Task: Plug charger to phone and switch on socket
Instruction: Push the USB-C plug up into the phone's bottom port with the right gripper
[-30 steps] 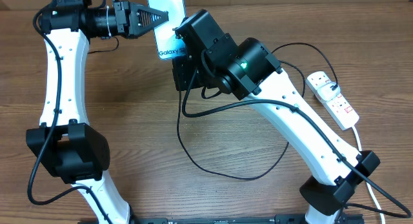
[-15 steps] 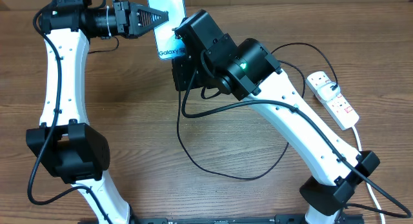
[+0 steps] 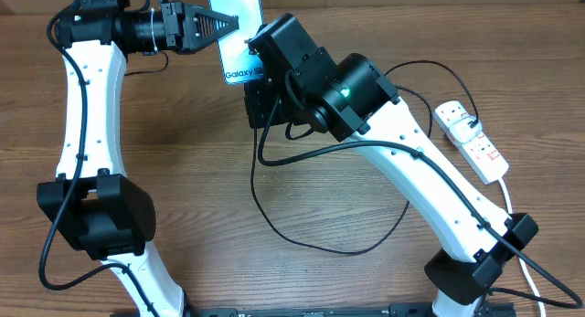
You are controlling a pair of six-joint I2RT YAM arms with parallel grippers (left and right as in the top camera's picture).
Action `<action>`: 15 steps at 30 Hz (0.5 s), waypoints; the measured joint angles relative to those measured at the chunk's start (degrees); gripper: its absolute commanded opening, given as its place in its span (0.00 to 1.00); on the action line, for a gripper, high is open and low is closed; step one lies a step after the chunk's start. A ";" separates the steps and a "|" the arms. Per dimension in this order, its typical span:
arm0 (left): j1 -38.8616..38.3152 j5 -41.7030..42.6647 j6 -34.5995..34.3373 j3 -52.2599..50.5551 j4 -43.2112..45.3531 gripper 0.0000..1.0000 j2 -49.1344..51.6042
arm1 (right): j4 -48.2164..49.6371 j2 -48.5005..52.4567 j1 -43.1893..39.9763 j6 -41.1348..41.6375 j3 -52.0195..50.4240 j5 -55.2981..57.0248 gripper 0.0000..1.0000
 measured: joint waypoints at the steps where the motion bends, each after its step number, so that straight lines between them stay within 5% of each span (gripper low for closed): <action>1: 0.02 0.00 0.00 0.00 0.00 0.04 0.00 | 0.00 0.00 0.00 -0.02 0.00 0.02 0.04; 15: 0.00 0.13 0.94 0.00 0.00 0.04 0.00 | -0.04 0.00 0.00 0.00 0.00 -0.07 0.04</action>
